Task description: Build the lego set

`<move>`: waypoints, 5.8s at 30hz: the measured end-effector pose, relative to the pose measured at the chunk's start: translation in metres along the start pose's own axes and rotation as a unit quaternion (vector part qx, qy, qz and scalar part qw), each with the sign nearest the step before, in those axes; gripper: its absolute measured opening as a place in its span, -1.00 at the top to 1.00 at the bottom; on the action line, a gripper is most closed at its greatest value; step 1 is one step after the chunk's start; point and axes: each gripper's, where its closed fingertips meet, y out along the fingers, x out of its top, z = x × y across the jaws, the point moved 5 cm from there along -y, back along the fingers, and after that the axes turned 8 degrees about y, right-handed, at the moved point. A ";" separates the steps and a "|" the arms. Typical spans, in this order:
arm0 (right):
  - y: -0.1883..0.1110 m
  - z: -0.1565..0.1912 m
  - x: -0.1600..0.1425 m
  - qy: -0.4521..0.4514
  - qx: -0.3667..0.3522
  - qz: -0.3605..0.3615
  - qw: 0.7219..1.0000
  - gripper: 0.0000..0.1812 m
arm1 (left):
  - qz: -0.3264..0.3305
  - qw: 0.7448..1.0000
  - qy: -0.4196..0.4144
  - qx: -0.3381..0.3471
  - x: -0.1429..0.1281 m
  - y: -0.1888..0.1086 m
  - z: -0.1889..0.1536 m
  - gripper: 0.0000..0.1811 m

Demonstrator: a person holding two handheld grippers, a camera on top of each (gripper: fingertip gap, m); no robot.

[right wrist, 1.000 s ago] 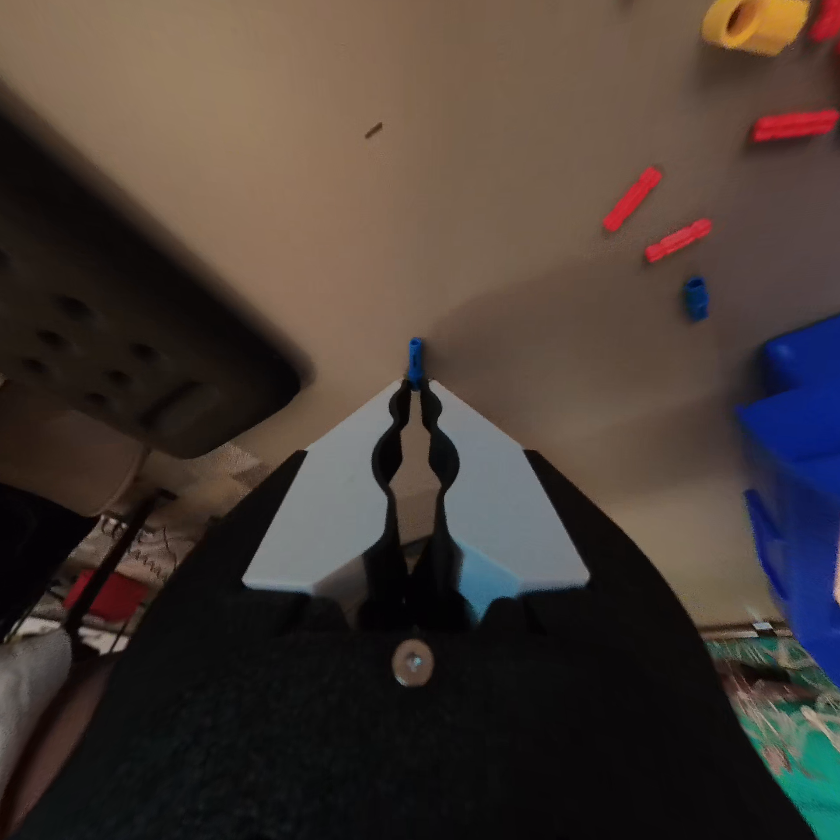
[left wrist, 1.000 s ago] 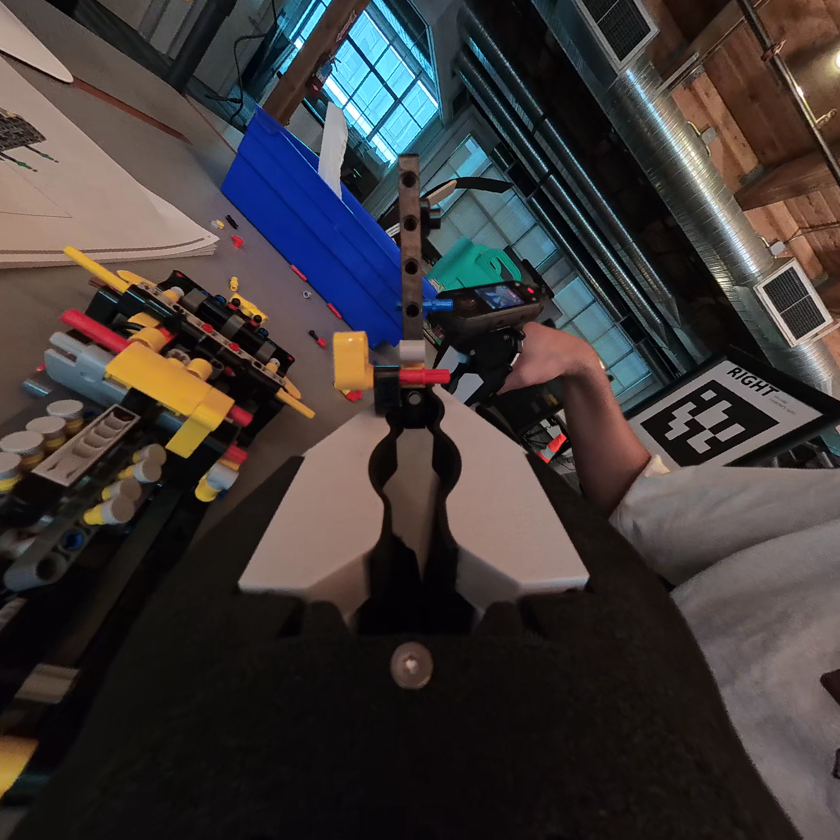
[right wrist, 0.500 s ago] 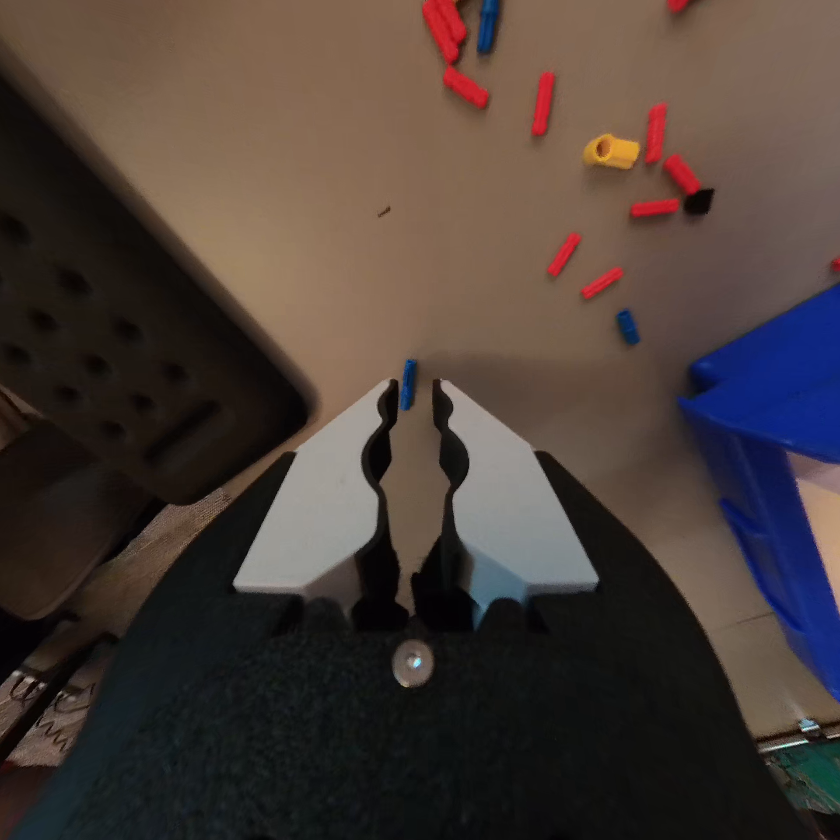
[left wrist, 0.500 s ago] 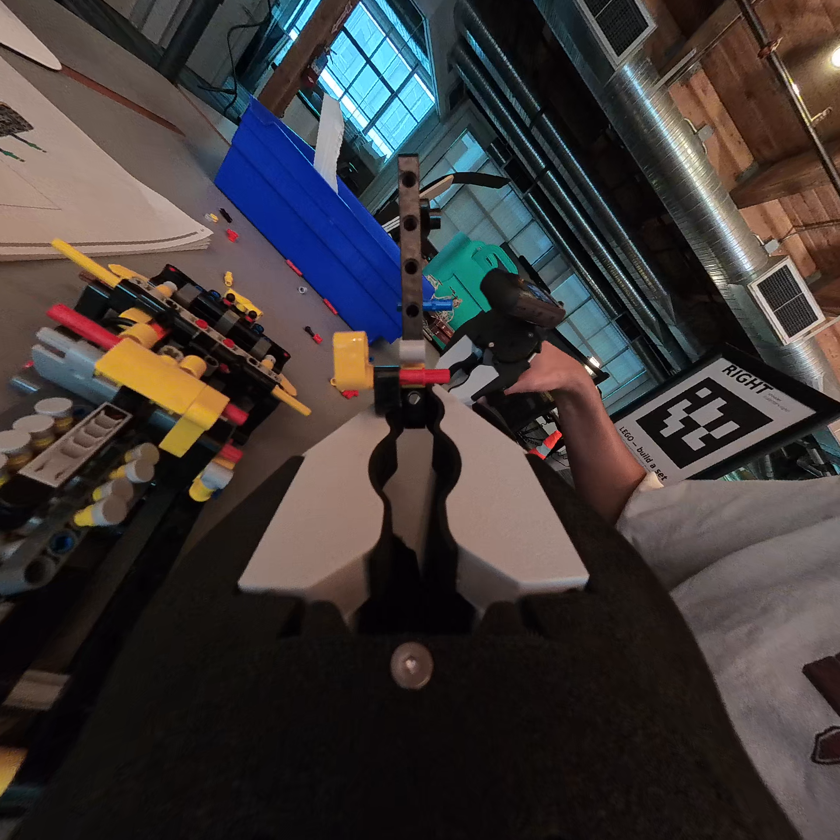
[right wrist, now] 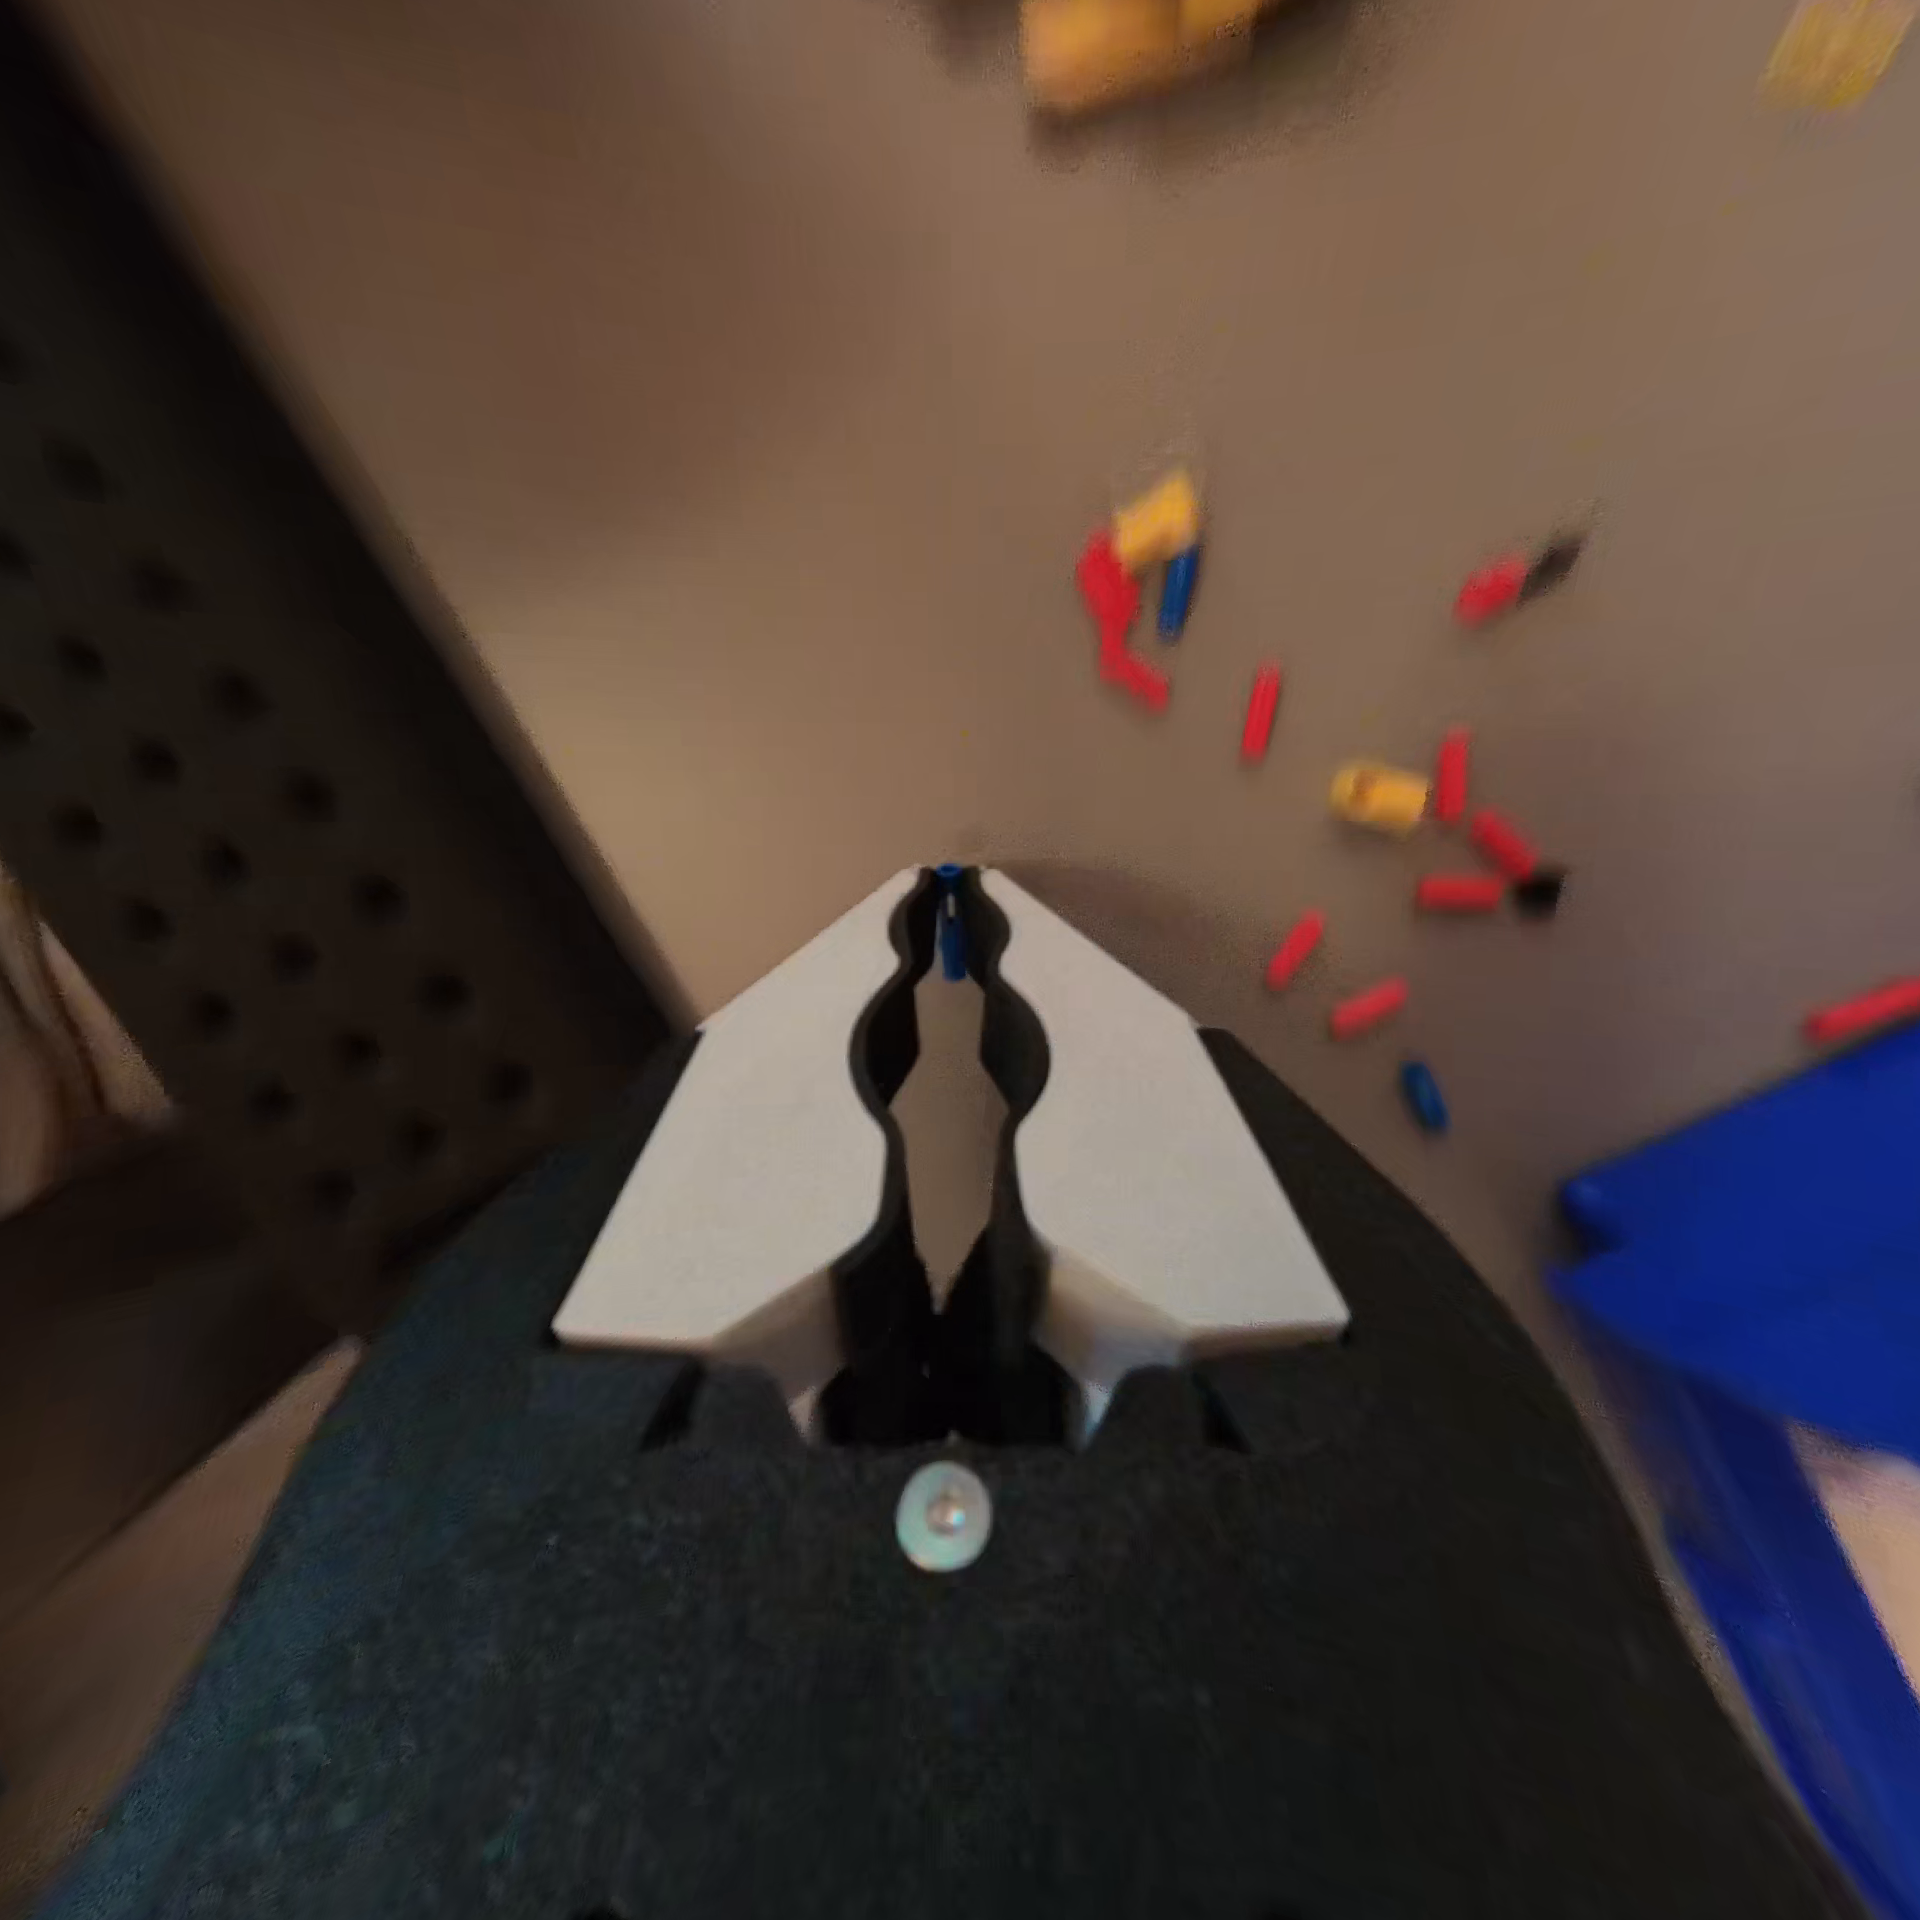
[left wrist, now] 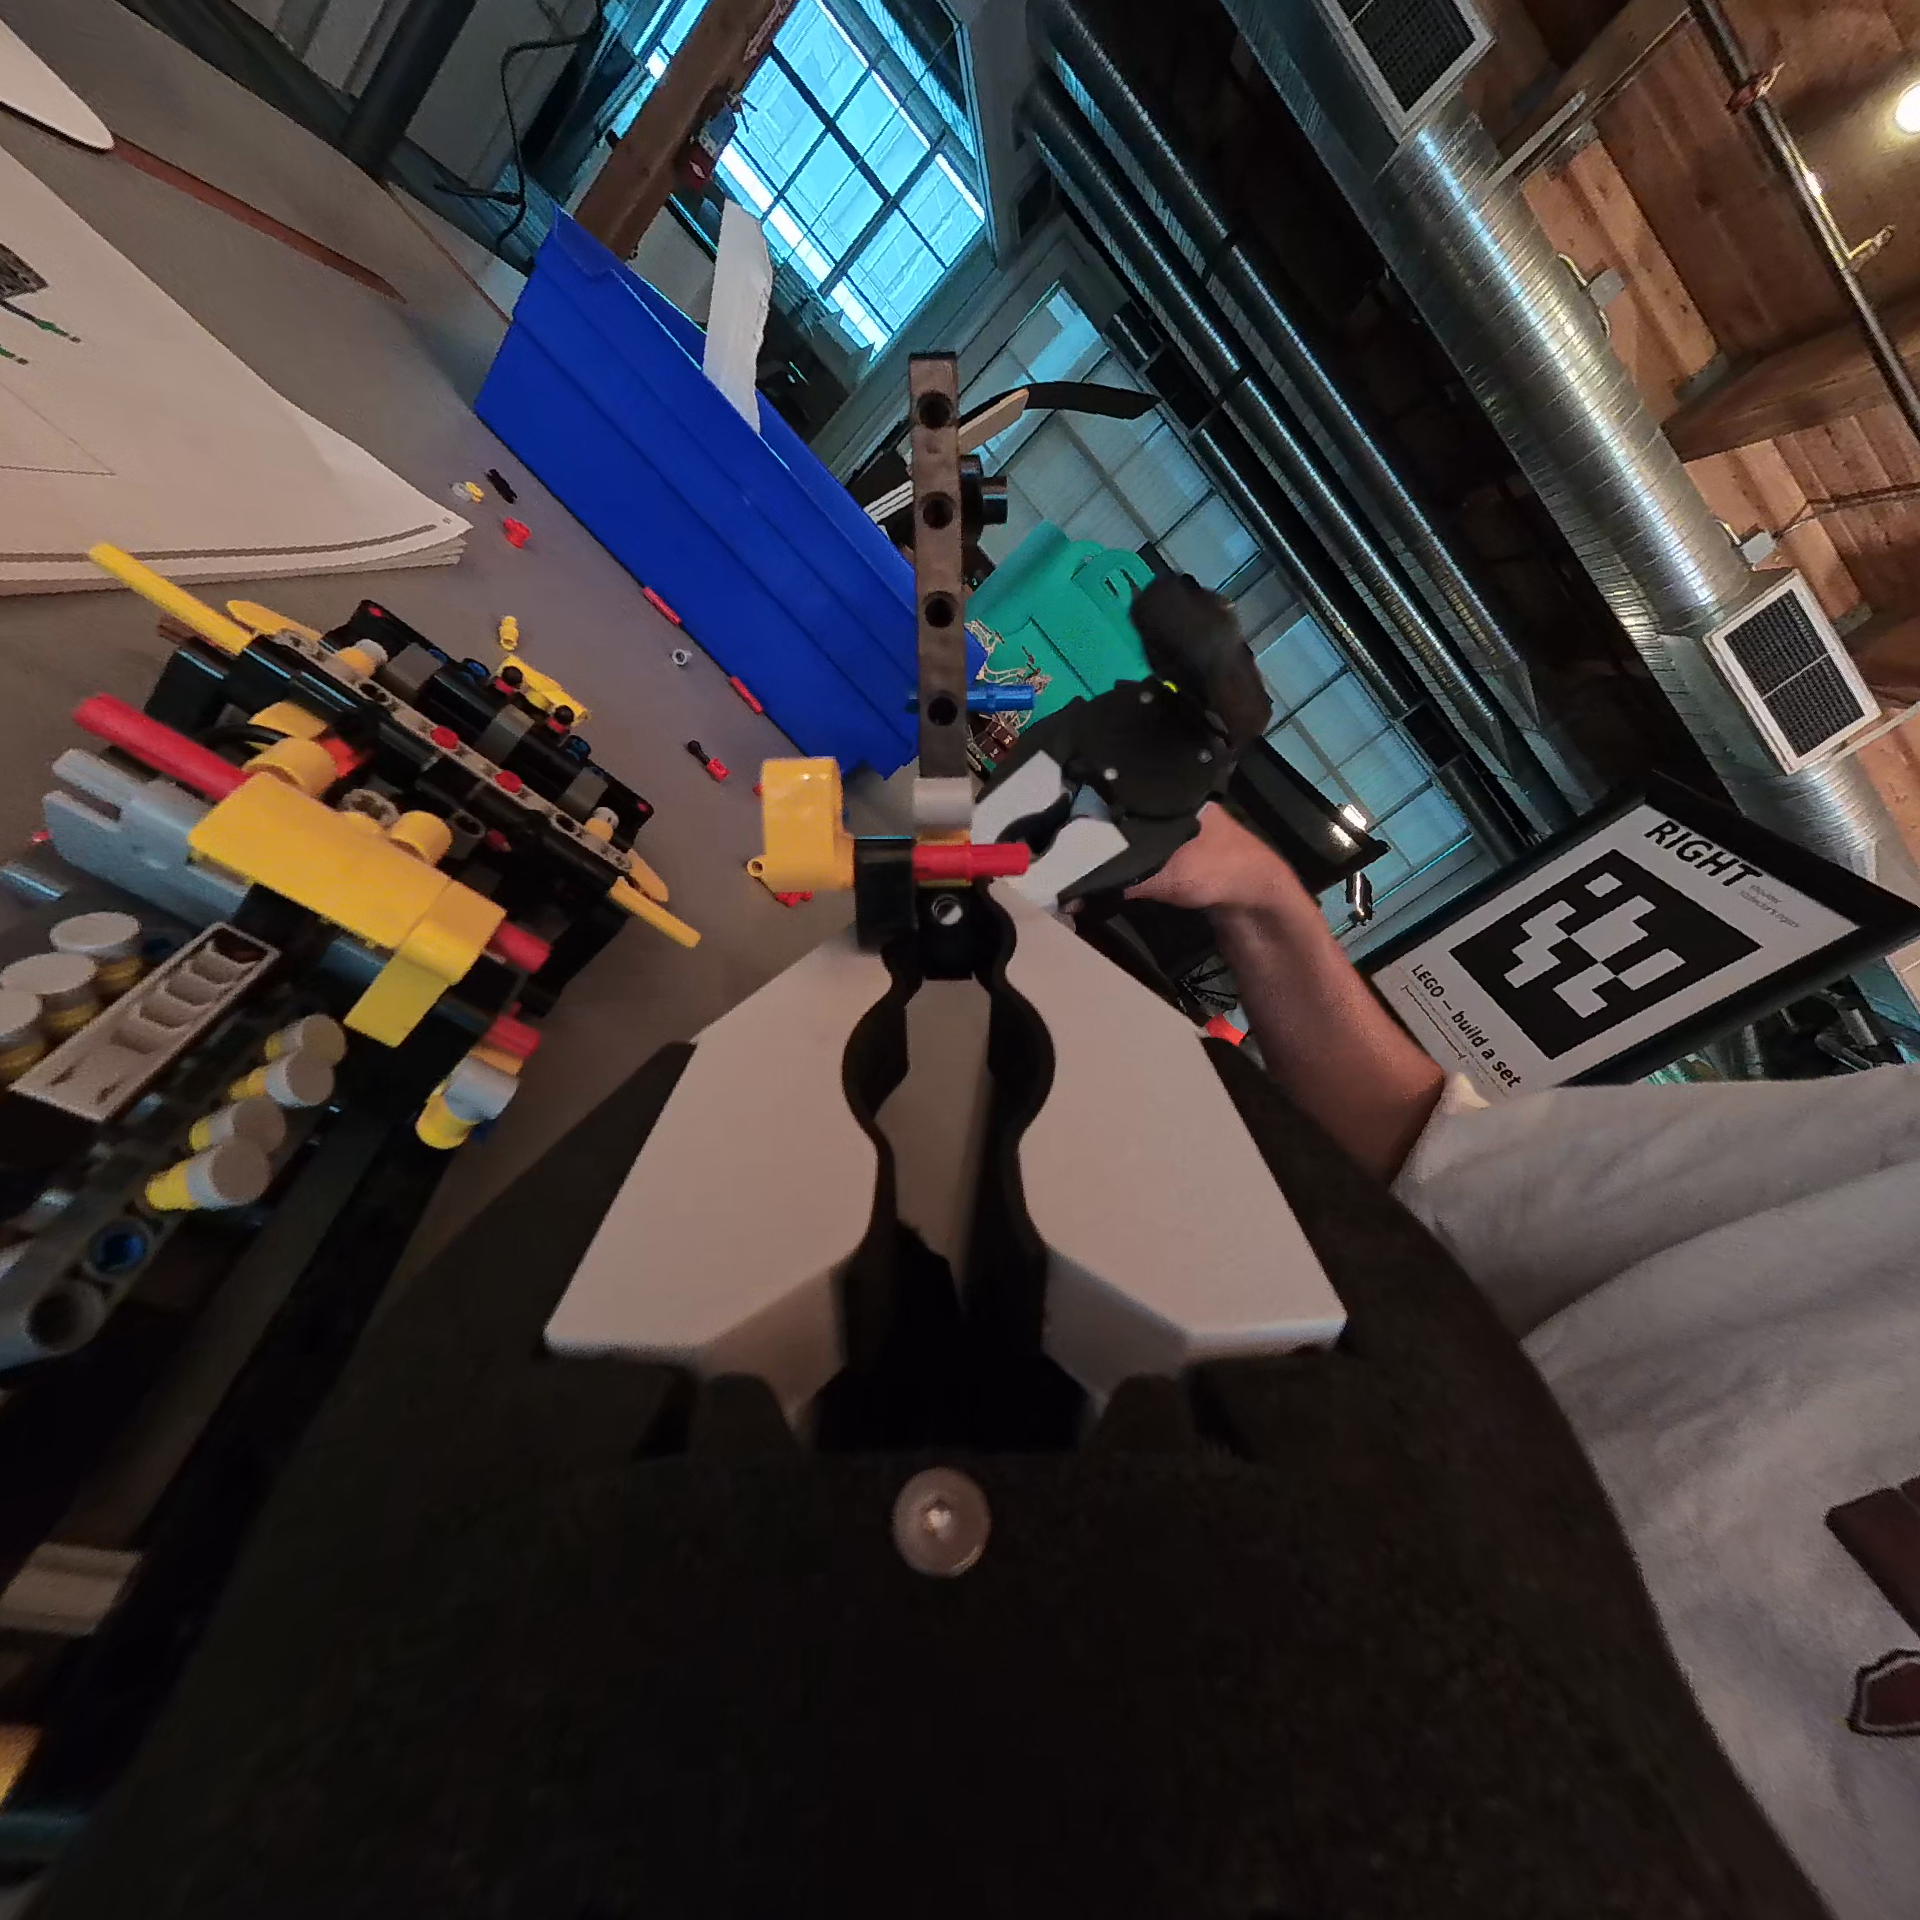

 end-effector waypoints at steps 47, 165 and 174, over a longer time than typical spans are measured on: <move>-0.026 0.068 0.172 0.046 -0.007 -0.608 0.793 0.97 | 0.029 0.994 -0.055 -0.085 -0.009 0.008 -0.015 0.92; -0.023 0.088 0.102 -0.050 -0.015 -0.394 0.918 0.96 | 0.028 0.998 -0.041 -0.027 -0.009 0.005 0.000 0.92; 0.014 0.123 0.145 0.034 -0.057 -0.449 0.891 0.96 | -0.006 0.999 -0.037 0.014 0.001 -0.004 0.010 0.92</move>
